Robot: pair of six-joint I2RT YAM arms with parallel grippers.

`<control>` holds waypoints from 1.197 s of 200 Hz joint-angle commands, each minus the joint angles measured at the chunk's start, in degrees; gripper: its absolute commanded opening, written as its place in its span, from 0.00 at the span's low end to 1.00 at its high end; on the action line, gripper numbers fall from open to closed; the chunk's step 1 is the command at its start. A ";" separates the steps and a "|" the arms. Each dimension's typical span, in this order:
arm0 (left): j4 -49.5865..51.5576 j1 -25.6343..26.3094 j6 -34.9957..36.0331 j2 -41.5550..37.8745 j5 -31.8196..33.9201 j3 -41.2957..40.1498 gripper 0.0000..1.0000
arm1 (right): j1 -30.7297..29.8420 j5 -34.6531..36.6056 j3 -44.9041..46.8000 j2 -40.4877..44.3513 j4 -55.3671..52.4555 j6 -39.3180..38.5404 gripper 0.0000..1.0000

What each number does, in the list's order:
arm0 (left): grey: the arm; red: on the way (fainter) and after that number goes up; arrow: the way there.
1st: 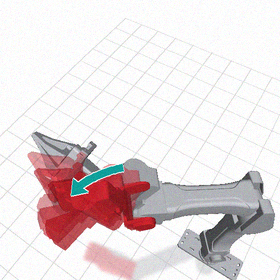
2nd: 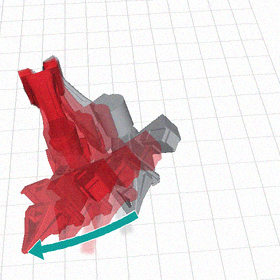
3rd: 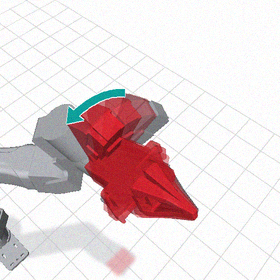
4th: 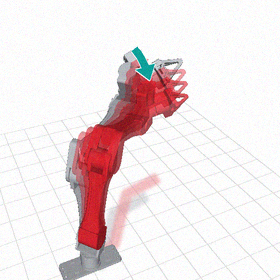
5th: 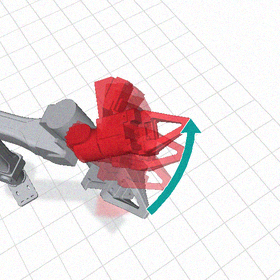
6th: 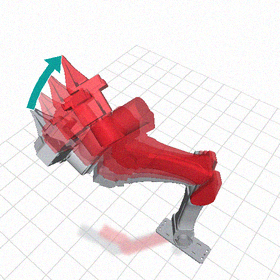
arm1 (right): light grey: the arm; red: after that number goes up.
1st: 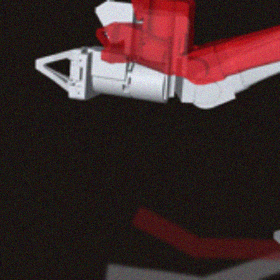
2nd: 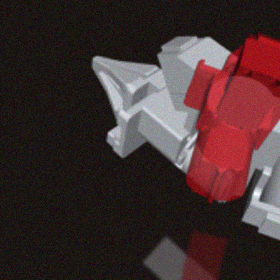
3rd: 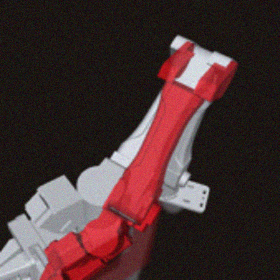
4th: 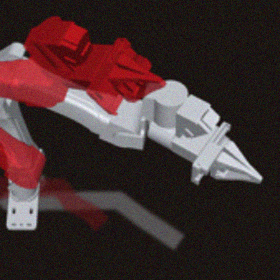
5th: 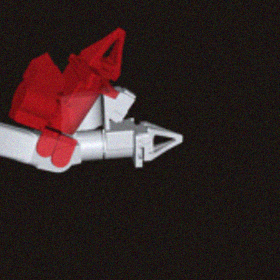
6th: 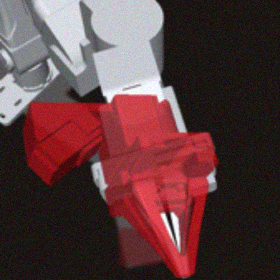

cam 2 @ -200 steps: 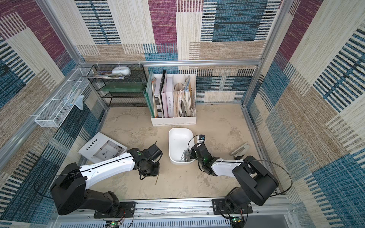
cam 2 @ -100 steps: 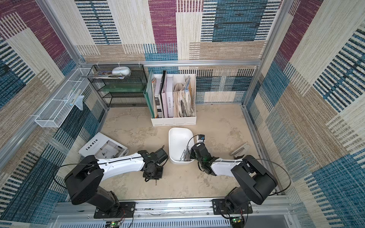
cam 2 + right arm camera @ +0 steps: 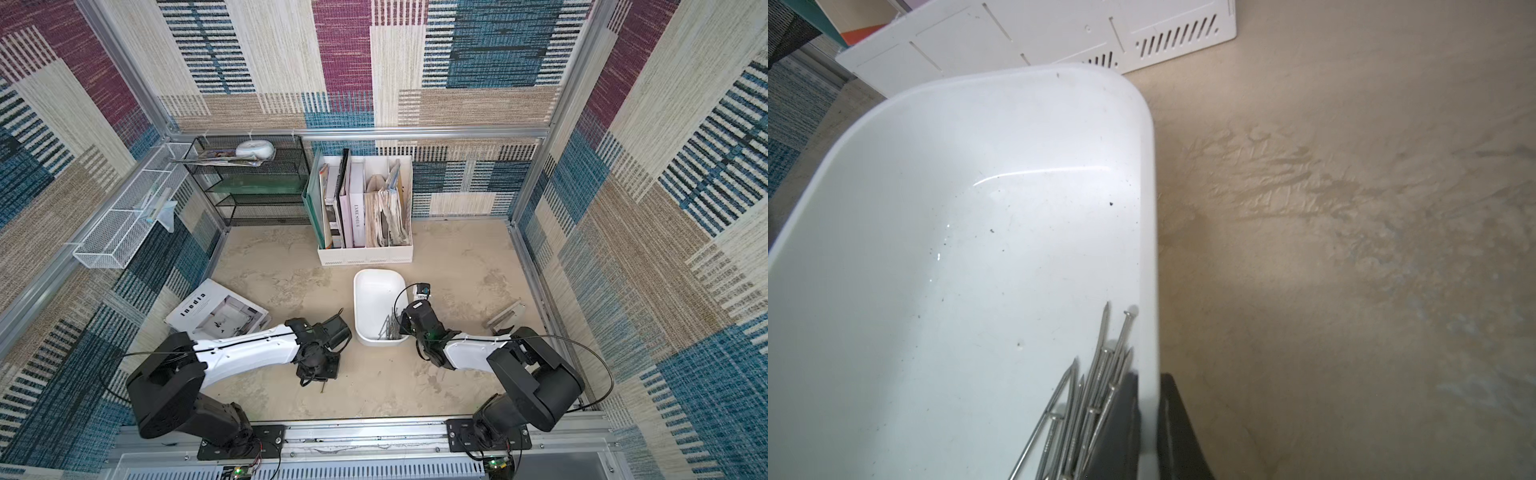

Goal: Put the nails on the desktop into the storage box
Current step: Pick up the nail from the center of the board, then place the nail in the storage box.

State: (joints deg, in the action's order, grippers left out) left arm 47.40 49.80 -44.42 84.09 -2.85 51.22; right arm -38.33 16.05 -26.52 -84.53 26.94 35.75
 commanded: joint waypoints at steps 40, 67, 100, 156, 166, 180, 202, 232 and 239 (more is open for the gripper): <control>14.94 0.60 3.55 -4.89 1.27 25.14 0.00 | -0.19 -0.17 0.94 0.42 -1.81 0.64 0.00; 15.01 0.69 6.33 3.07 -0.50 38.08 0.00 | -0.17 -0.19 1.15 0.29 -1.27 0.73 0.00; 14.87 0.73 9.39 16.86 -2.33 51.55 0.00 | -0.26 -0.15 1.29 0.58 -1.45 0.74 0.00; 9.19 -0.82 8.85 30.70 -4.45 52.35 0.00 | -0.26 -0.32 1.70 1.01 -1.43 0.66 0.00; 8.59 -1.04 8.66 31.85 -4.27 50.96 0.00 | -0.32 -0.10 1.74 1.20 -1.54 0.61 0.00; 6.15 -1.52 7.68 32.32 -4.52 47.40 0.00 | -0.30 0.10 1.90 1.47 -1.62 0.62 0.00; 1.94 -2.64 6.01 32.03 -5.03 42.76 0.00 | -0.26 0.03 1.91 1.46 -1.43 0.65 0.00; 0.97 -2.74 5.17 32.38 -4.33 42.59 0.23 | -0.26 -0.06 1.57 1.12 -1.48 0.63 0.00; 0.99 -2.72 4.90 32.01 -4.61 42.88 0.27 | -0.33 -0.06 1.56 1.04 -1.45 0.63 0.00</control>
State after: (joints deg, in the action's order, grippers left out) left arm 50.85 47.03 -37.98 116.46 -7.27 93.67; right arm -38.54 16.03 -24.82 -83.20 27.70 36.60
